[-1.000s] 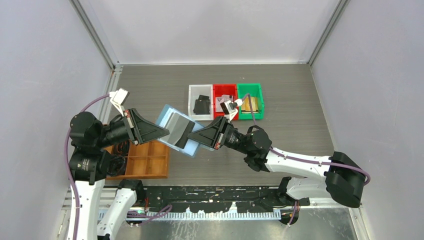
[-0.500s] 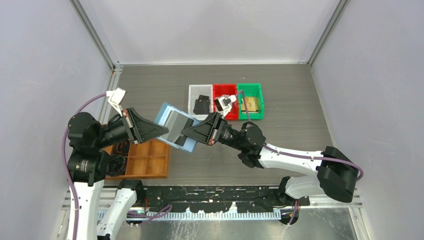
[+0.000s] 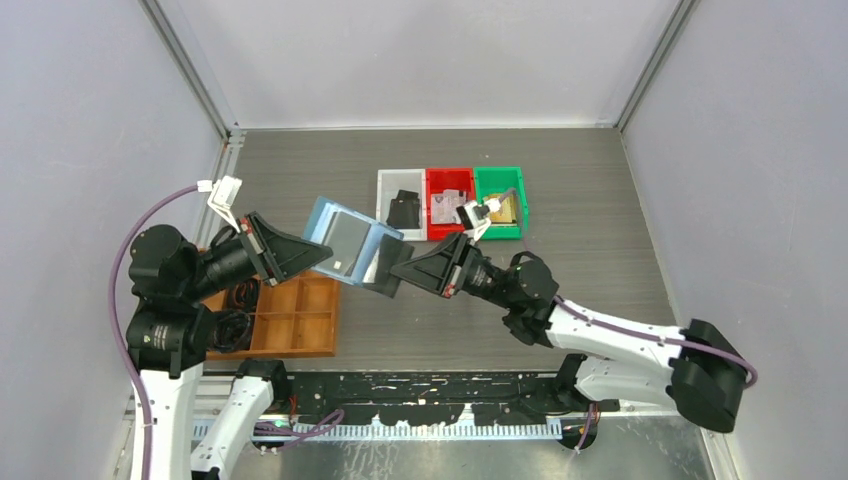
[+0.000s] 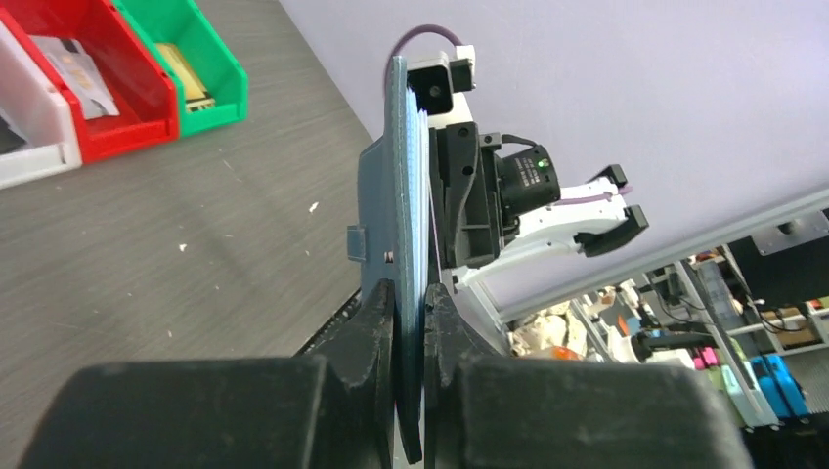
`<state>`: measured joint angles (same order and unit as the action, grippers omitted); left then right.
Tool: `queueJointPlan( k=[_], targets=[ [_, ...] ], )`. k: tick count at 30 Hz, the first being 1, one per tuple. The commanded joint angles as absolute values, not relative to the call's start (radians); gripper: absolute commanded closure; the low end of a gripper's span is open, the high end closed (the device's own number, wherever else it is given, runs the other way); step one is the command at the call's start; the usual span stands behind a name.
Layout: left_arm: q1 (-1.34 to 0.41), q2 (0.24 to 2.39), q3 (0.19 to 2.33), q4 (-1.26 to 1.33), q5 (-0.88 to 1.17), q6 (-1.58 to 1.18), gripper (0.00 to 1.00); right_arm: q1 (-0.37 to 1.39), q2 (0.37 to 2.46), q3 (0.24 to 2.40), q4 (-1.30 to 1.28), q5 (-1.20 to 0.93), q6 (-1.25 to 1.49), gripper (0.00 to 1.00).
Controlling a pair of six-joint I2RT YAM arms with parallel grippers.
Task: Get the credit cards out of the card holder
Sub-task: Remove the credit card from the card holder, then place the credit card in the storage box.
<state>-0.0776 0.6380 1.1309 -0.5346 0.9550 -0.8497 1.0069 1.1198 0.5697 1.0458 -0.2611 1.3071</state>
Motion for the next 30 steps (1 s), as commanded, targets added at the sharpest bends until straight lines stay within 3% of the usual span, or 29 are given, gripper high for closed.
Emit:
queueJointPlan(
  k=[1,5,8,14,22,30],
  targets=[
    [-0.076,0.64,1.185,-0.563,0.884,-0.709,1.0,0.91,0.972,0.536,0.904,-0.341,1.287,0.99],
    [-0.076,0.633,1.19,-0.632,0.876,-0.574,1.0,0.725,0.798,0.614,0.446,-0.427,1.183,1.0],
    [-0.076,0.628,1.186,-0.661,0.919,-0.506,1.0,0.619,0.814,0.747,0.17,-0.449,1.043,1.0],
    [-0.076,0.629,1.211,-0.775,0.967,-0.381,1.0,0.471,1.177,1.087,-0.169,-0.523,0.812,0.99],
    [-0.077,0.629,1.279,-0.921,0.999,-0.293,1.0,0.483,1.694,1.574,-0.482,-0.383,0.508,0.99],
    [-0.076,0.621,1.258,-0.922,1.019,-0.287,1.0,0.563,2.03,1.9,-0.618,-0.264,0.395,0.99]
  ],
)
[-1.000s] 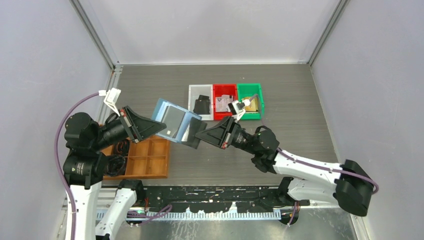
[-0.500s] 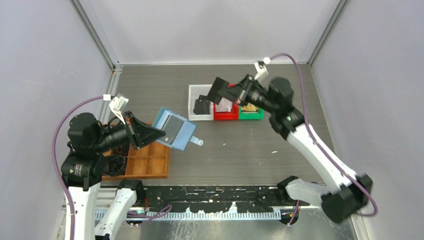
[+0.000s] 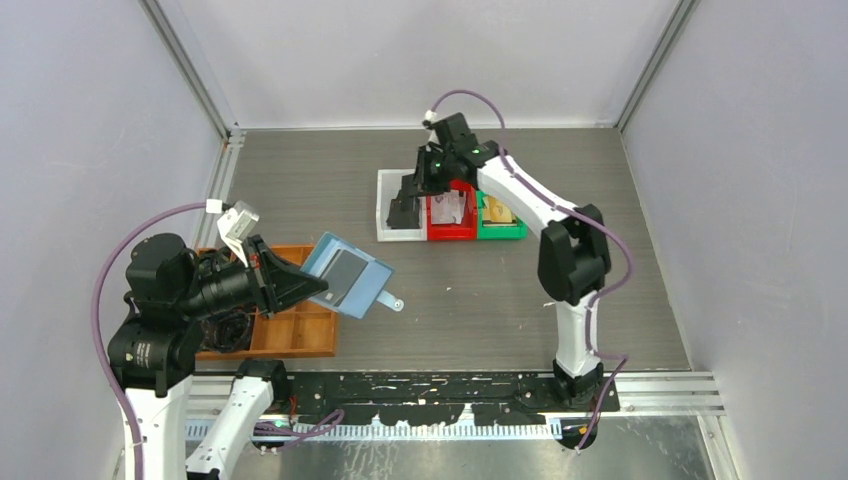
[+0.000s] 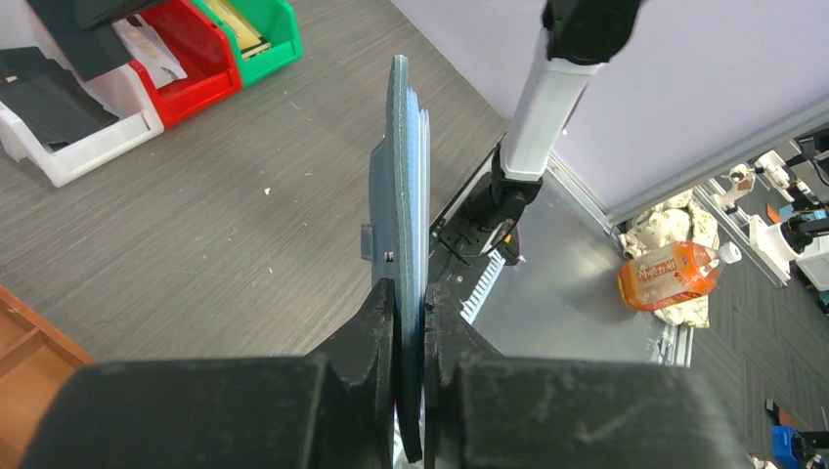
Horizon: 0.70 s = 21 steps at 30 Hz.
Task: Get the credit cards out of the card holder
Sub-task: Place the credit card in the storage box.
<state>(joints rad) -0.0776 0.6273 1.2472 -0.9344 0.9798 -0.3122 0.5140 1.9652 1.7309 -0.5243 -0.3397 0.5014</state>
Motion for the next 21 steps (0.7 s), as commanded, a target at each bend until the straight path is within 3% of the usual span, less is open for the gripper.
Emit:
queueJointPlan(
  k=[1,11,14,16,21],
  targets=[
    [-0.076,0.623,1.261,-0.92,1.021,-0.286,1.0,0.575,2.063,1.945,-0.639,-0.241,0.387,0.99],
    [-0.076,0.612,1.291,-0.921,1.04,-0.276,1.0,0.592,2.228,2.065,-0.635,-0.149,0.382,0.98],
    [-0.076,0.615,1.292,-0.921,1.044,-0.275,1.0,0.592,2.248,2.07,-0.632,-0.149,0.383,0.94],
    [-0.077,0.615,1.289,-0.922,1.044,-0.27,1.0,0.592,2.252,2.07,-0.629,-0.14,0.384,0.88],
    [-0.077,0.621,1.289,-0.966,1.019,-0.194,1.0,0.591,2.189,2.019,-0.577,-0.085,0.391,0.57]
  ],
)
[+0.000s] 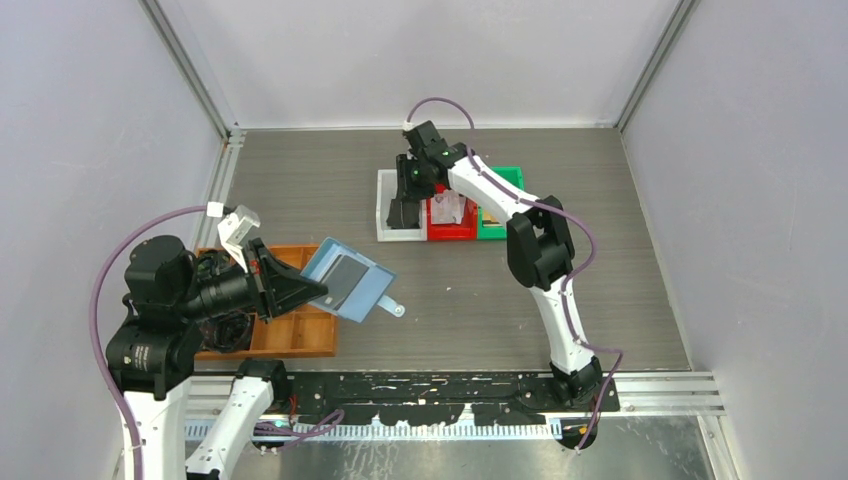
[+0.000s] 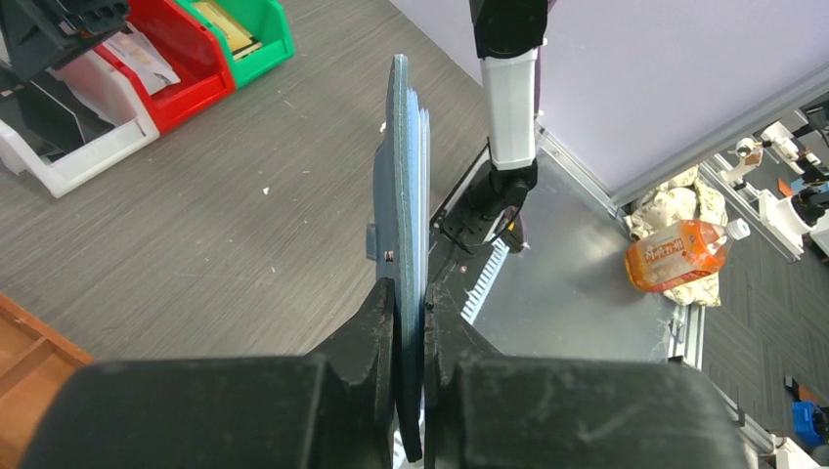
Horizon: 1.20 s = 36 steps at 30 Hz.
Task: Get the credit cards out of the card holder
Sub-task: Place the credit card in the storage box, then place the card holder at the center of the board.
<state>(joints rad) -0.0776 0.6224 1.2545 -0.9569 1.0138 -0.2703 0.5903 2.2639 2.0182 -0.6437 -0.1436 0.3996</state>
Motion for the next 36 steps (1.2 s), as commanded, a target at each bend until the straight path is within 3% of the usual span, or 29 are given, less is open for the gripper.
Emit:
queueJointPlan(
  k=[1,4,13,20,28,36],
  targets=[
    [-0.078,0.627,1.293,-0.98,1.005,-0.181,1.0,0.592,2.164,1.998,-0.553,-0.08,0.39,0.53],
    [-0.076,0.656,1.313,-1.02,1.027,-0.151,1.0,0.592,2.071,1.947,-0.495,-0.054,0.393,0.47],
    [-0.077,0.658,1.258,-1.019,1.03,-0.074,1.0,0.606,1.734,1.764,-0.383,-0.073,0.434,0.46],
    [-0.077,0.692,1.185,-0.931,1.094,-0.109,1.0,0.606,1.451,1.338,-0.102,-0.422,0.595,0.39],
    [-0.101,0.796,1.075,-0.817,1.05,-0.06,1.0,0.609,1.197,1.019,-0.07,-0.402,0.648,0.38],
    [-0.213,0.97,1.138,-0.768,1.12,-0.116,1.0,0.607,1.104,0.8,0.446,-0.705,0.802,0.23]
  ],
)
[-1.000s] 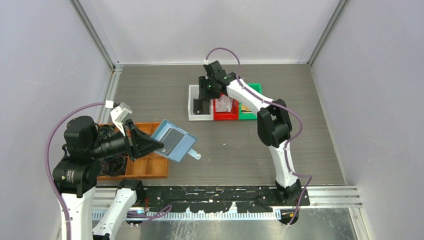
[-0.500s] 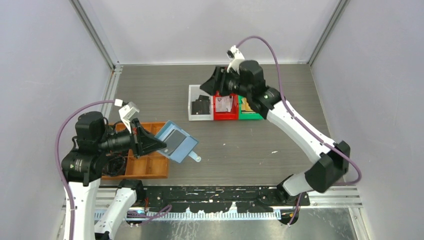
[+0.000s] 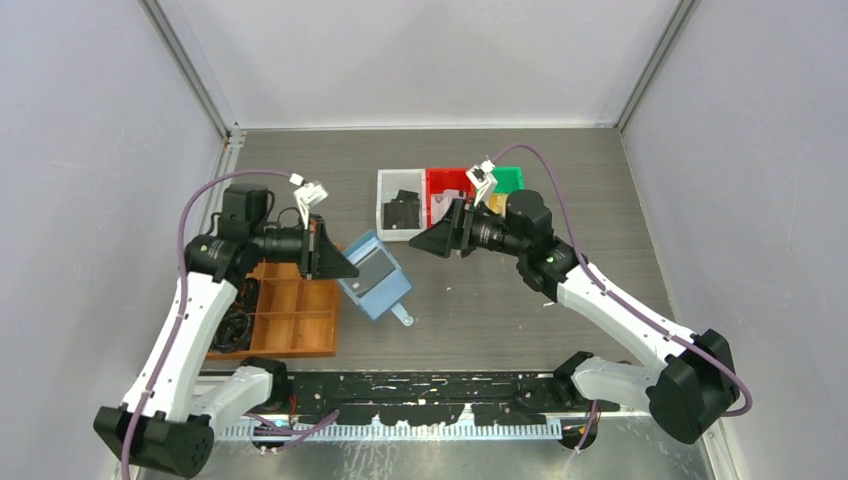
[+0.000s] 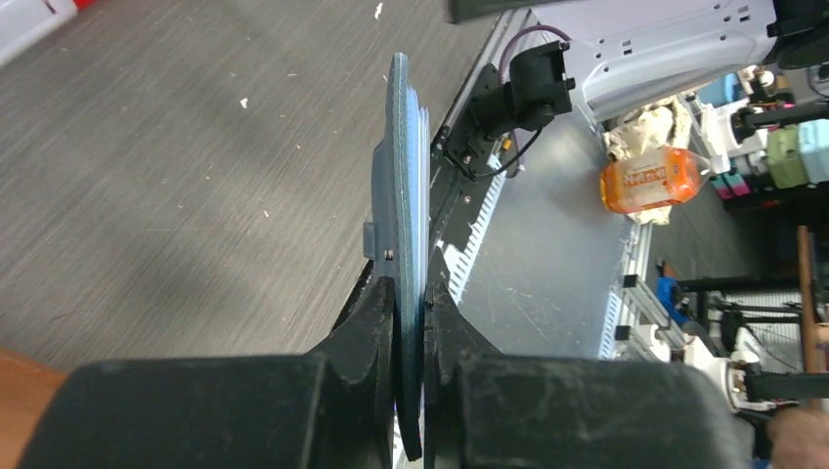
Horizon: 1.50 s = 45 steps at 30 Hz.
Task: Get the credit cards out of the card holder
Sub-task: Place the card holder at the center of the board.
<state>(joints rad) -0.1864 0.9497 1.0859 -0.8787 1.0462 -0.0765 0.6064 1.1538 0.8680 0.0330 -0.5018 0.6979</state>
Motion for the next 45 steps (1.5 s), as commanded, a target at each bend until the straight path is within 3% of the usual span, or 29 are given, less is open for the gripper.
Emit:
queueJointPlan(
  k=[1,11,19,26,33,41,45],
  targets=[
    [-0.223,0.971,1.138,-0.767,1.114,-0.113,1.0,0.607,1.108,0.788,0.488,-0.743,0.82,0.22],
    [-0.458,1.115,1.198,-0.843,0.827,0.115,1.0,0.607,1.062,0.715,0.406,-0.689,0.769,0.25],
    [-0.677,1.303,1.243,-0.838,0.463,0.274,1.0,0.522,0.852,0.888,-0.258,-0.479,0.592,0.3],
    [-0.789,1.395,1.226,-0.738,0.14,0.486,1.0,0.485,0.739,0.981,-0.54,-0.148,0.597,0.32],
    [-0.789,1.529,1.298,-0.71,0.013,0.484,1.0,0.483,0.736,0.925,-0.509,-0.049,0.616,0.32],
    [-0.785,1.431,0.945,-0.409,-0.108,0.67,1.0,0.48,0.777,0.888,-0.453,-0.049,0.624,0.31],
    [-0.787,1.359,0.812,-0.376,-0.132,0.732,0.99,0.479,0.839,0.907,-0.442,-0.062,0.623,0.31]
  ],
)
